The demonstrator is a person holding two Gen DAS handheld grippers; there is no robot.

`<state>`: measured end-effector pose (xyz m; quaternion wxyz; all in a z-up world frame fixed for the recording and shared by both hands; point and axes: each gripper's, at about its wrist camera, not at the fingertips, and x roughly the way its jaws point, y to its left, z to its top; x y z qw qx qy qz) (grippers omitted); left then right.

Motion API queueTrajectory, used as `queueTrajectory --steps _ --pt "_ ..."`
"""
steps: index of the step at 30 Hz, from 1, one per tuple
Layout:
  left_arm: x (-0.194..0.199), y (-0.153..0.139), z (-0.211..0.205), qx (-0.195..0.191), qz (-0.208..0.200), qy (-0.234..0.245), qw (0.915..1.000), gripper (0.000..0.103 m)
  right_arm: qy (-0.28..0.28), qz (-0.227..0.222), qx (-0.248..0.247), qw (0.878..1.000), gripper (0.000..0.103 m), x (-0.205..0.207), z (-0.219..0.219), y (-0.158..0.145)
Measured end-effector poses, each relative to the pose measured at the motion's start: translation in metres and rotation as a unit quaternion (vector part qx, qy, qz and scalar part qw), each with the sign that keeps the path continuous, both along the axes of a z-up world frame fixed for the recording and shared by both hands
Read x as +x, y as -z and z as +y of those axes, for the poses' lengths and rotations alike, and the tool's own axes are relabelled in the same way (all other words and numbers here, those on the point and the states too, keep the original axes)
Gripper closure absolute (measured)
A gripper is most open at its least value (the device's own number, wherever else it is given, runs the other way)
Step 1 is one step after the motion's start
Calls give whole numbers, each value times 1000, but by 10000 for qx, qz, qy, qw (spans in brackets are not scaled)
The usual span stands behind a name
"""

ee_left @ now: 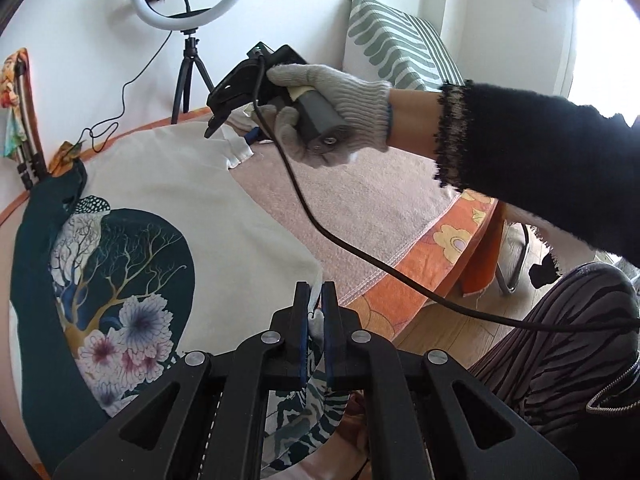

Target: Fold small clothes

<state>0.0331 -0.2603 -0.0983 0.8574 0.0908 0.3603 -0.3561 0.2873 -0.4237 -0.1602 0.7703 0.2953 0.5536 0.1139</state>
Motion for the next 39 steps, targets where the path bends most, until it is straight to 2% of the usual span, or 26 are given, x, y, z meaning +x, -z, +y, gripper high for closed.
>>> queueTrajectory --steps 5,6,7,8,9,16,24,27,36,37,39 --pt "0 2 7 -32 27 -19 10000 99 318 -262 -284 9988 67 26 11 2" --pt "1 3 9 -60 70 -46 9999 99 322 -290 -383 9983 77 31 15 2" --pt "3 4 10 -94 110 -70 9999 99 215 -210 -393 9988 82 36 19 3" --pt "4 5 12 -130 152 -92 9998 99 208 -218 -510 9982 95 40 23 3" --pt "4 5 13 -152 173 -107 9997 99 134 -162 -567 9982 101 44 28 2" --pt "4 4 29 -384 296 -230 9986 99 -355 -424 -1297 9900 103 59 69 -37" --pt "4 4 70 -630 435 -656 9949 99 -1097 -756 -2069 9692 103 70 152 -80" --pt "6 6 83 -670 481 -798 9934 99 -1417 -803 -2344 9584 103 73 191 -84" --pt "5 21 118 -763 695 -1112 9884 99 -2493 -893 -3184 9102 103 69 317 -66" --pt "4 21 120 -777 706 -1133 9880 99 -2520 -679 -2917 9202 103 70 328 -63" --pt "4 22 126 -827 728 -1184 9868 99 -2642 -671 -3013 9137 103 69 347 -60"
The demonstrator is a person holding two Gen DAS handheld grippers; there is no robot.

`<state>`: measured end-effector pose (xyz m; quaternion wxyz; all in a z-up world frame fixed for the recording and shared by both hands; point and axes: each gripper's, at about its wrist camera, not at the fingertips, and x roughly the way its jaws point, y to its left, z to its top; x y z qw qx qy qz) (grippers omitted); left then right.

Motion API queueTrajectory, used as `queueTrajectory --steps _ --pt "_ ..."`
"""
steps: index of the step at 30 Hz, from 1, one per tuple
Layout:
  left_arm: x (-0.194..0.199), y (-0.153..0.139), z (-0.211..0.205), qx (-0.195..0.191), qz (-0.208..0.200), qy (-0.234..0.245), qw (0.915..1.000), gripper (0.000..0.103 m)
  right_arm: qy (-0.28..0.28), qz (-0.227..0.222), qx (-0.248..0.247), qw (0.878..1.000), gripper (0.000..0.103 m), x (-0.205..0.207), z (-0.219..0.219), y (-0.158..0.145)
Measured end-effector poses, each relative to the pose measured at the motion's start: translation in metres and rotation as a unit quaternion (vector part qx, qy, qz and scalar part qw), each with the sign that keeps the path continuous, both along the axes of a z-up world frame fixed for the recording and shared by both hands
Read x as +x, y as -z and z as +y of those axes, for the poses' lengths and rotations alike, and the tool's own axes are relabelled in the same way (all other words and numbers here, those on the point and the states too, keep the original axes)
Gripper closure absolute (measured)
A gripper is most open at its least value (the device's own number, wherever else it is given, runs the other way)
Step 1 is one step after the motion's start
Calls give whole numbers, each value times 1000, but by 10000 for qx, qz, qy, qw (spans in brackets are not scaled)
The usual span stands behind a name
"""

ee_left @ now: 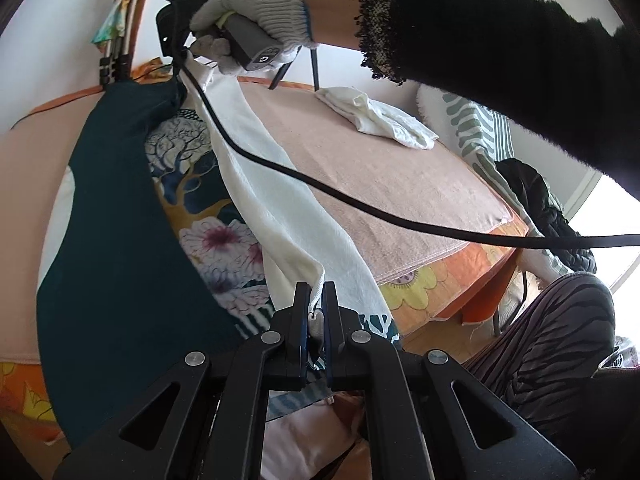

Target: Fold small clothes

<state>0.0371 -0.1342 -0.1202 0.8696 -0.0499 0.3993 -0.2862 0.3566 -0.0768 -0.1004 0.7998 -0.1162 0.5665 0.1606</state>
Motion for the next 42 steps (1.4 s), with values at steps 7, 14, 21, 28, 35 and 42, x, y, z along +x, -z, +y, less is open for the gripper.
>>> queueTrajectory --steps 7,14,21,28,35,42 --pt "2 0 22 -86 36 -198 9998 99 -395 -399 -525 9970 103 -1 50 15" --pt "0 -2 29 62 131 -193 9997 80 -529 -86 -258 9982 69 -2 67 32" --pt "-18 -26 47 346 -111 -276 9990 52 -606 -440 657 9950 46 -34 33 -23" --pt "-22 -41 92 500 -167 -589 9969 52 -87 -709 1538 9855 46 -88 -70 -79" --pt "0 -51 116 948 -279 -887 9911 52 518 -271 1828 9814 67 -109 -122 -52" --pt "42 -62 143 1161 -444 -1160 9854 52 982 174 1879 9771 83 -67 -104 10"
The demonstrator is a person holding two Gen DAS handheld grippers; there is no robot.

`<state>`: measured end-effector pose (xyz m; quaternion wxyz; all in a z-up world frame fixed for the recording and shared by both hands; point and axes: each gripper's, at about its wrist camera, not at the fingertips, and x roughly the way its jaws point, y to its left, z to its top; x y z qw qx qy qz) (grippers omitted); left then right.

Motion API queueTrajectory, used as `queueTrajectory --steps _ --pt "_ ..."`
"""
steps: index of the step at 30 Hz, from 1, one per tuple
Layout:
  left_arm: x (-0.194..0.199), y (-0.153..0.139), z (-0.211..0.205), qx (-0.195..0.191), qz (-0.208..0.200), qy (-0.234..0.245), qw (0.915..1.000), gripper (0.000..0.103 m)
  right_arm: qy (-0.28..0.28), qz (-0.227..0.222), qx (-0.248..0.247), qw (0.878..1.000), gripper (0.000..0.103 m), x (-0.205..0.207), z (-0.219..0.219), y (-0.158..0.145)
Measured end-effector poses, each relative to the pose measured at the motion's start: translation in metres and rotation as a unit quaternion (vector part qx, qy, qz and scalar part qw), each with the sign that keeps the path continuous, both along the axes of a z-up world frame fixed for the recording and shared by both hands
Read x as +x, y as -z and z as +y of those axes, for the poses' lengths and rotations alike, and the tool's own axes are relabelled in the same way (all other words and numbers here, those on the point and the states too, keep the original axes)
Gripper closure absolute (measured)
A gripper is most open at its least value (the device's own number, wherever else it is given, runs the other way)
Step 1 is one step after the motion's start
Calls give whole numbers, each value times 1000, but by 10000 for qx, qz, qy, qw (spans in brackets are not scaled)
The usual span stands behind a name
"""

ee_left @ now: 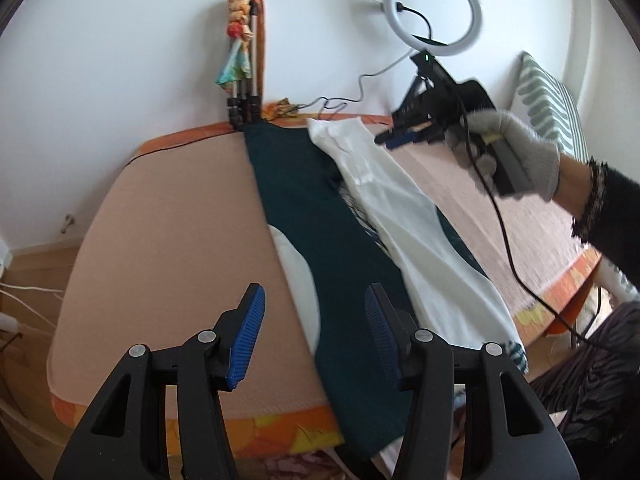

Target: Fold small clothes

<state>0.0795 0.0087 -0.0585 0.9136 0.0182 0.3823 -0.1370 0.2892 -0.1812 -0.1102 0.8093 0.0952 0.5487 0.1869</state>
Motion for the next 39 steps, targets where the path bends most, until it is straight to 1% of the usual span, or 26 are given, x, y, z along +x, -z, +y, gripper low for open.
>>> queueTrajectory --steps 3,6,9,10,11,14,17,18,22,24,26,28,31,35,37,39 --pt "11 5 14 -124 46 -173 9998 52 116 199 201 9995 83 18 9 22" --pt "16 12 25 -335 236 -315 9987 52 260 311 337 9986 83 37 18 36" --pt "17 11 28 -410 229 -336 9983 52 295 476 963 9938 83 53 31 37" --pt "18 9 27 -401 184 -321 9985 52 129 493 1219 9912 83 58 43 33" --pt "18 7 26 -393 142 -310 9986 52 -47 459 1300 9904 83 59 54 26" --pt "18 2 23 -404 49 -288 9988 52 -613 147 1194 9908 82 58 91 1" --pt "17 -1 23 -391 -22 -288 9988 52 -892 -124 988 9910 79 55 106 -20" --pt "17 -1 23 -360 -25 -294 9989 52 -874 -189 896 9920 76 54 105 -24" --pt "15 2 26 -335 40 -290 9990 52 -683 -236 739 9946 75 48 85 -32" --pt "15 3 26 -330 105 -251 9991 52 -667 -267 699 9950 75 37 72 -37" --pt "14 5 25 -328 165 -224 9991 52 -632 -378 574 9956 70 20 58 -45" --pt "13 8 23 -361 272 -143 9989 52 -624 -451 457 9960 68 -1 44 -53" --pt "10 17 21 -443 558 -11 9975 52 -587 -568 227 9964 64 -38 22 -63" --pt "-1 33 19 -628 1038 136 9925 51 -489 -469 177 9975 62 -99 -10 -66" --pt "-6 41 20 -730 1263 146 9892 51 -456 -369 99 9982 61 -131 -23 -62" --pt "-11 47 22 -870 1485 127 9850 51 -447 -221 22 9988 58 -166 -35 -52"
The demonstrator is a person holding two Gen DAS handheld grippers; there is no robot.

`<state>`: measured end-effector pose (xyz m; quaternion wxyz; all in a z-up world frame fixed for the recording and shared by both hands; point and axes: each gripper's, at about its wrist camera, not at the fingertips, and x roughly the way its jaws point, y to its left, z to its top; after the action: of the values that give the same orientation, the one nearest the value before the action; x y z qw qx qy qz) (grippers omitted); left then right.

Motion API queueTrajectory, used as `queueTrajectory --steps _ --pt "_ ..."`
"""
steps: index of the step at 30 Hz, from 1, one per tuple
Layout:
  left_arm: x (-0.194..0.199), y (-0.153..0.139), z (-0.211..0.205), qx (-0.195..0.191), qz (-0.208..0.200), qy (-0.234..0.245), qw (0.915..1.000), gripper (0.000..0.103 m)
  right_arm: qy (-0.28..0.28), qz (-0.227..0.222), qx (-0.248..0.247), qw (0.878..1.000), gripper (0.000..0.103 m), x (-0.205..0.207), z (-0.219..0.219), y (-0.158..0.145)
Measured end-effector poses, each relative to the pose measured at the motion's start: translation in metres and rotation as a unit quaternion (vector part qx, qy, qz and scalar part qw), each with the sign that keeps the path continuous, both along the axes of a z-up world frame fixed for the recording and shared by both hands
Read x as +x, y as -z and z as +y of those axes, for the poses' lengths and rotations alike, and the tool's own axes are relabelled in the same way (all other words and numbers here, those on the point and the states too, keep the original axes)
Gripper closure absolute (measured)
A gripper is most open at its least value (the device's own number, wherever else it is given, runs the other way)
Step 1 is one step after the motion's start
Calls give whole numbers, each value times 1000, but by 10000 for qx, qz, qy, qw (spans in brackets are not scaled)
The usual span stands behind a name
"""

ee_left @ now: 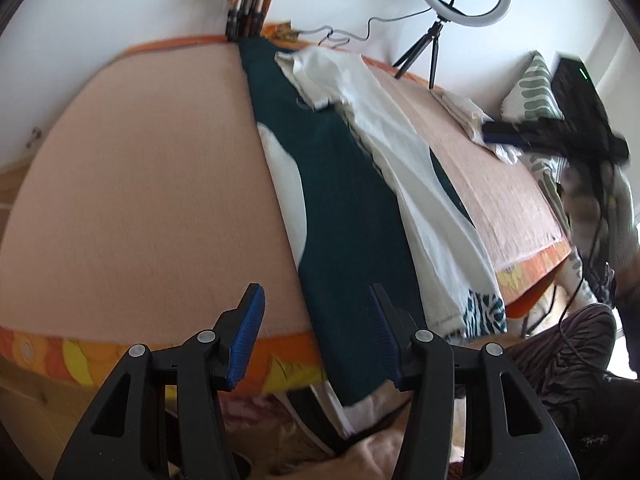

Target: Fold small clothes

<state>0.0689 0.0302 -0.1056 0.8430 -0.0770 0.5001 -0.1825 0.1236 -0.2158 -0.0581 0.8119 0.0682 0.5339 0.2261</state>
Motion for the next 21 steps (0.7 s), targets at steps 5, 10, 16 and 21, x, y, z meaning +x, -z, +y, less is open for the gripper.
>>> queueTrajectory --steps 5,10,16,21 --pt "-18 9 -2 -324 380 14 9987 51 79 592 149 9981 54 -66 -21 33" --pt "-30 24 -7 -507 725 2 9961 51 138 1153 291 9928 53 -110 -32 64" --pt "-32 25 -12 -687 797 -30 9945 54 -22 1652 500 9850 52 -141 -28 93" --pt "-31 25 -20 -711 764 108 9945 93 -19 1711 620 9833 57 -139 -20 104"
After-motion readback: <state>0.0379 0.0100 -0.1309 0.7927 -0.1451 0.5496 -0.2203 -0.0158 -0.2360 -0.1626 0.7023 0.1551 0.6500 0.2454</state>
